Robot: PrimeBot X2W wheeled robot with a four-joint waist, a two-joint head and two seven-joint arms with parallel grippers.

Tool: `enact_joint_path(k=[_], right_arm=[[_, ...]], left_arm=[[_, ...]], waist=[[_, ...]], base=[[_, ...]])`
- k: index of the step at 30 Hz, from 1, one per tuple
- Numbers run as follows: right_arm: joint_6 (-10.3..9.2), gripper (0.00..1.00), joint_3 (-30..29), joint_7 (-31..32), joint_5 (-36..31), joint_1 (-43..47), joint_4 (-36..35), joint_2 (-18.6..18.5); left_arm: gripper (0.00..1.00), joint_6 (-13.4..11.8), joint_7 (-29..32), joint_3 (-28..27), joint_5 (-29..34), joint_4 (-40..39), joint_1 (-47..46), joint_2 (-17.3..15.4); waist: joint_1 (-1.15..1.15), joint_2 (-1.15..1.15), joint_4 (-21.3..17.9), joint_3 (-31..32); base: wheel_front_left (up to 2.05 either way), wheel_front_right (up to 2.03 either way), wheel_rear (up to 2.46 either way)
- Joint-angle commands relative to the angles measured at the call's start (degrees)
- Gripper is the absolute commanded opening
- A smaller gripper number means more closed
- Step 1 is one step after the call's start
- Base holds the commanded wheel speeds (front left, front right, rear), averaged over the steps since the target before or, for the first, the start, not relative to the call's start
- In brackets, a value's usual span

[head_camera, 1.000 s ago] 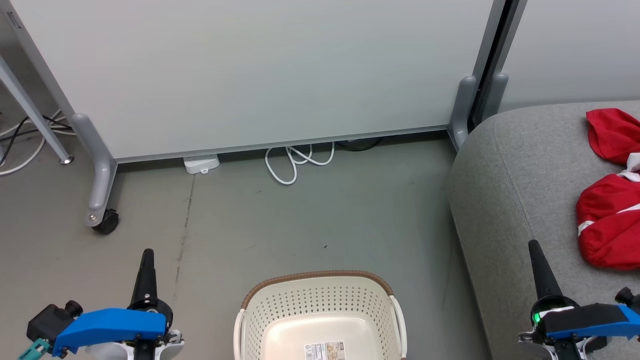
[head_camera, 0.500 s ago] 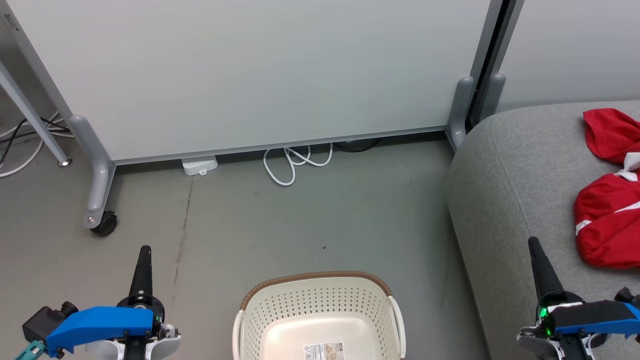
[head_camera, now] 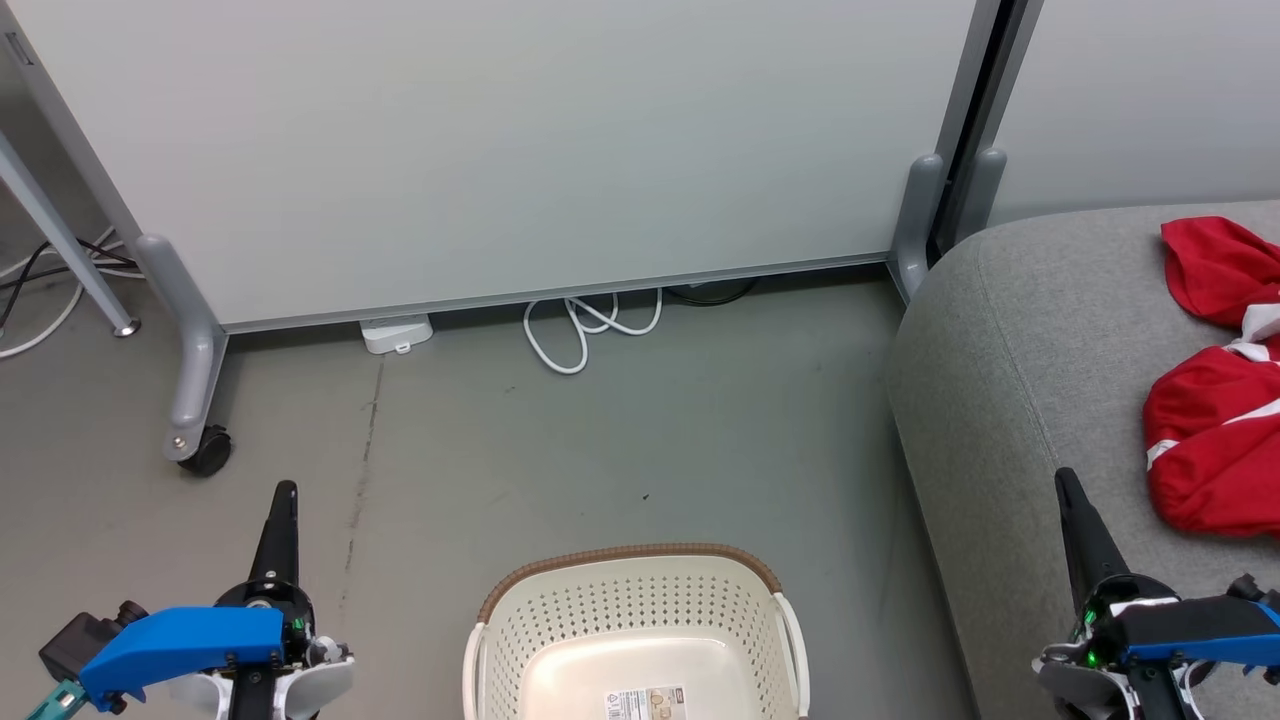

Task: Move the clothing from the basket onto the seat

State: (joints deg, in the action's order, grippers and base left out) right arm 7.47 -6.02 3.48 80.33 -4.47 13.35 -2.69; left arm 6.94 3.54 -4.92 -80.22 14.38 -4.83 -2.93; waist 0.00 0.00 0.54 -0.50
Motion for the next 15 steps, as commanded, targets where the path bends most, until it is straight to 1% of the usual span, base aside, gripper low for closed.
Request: enact_joint_path(k=[1,15], right_arm=[[0.04,0.00,-0.2,0.5,1.5,-1.2,0.0,-0.3],[0.04,0.00,-0.4,2.0,7.6,-1.8,0.4,-0.3]], left_arm=[[0.00,0.4,0.5,-0.4,-1.5,-0.5,-1.0,0.0],[0.00,0.6,2.0,-1.2,-7.6,-0.5,-1.5,0.0]], waist=[[0.00,0.00,0.0,0.0],[0.00,0.00,-0.3,0.2]], base=[[0.00,0.00,0.00],[0.00,0.00,0.00]])
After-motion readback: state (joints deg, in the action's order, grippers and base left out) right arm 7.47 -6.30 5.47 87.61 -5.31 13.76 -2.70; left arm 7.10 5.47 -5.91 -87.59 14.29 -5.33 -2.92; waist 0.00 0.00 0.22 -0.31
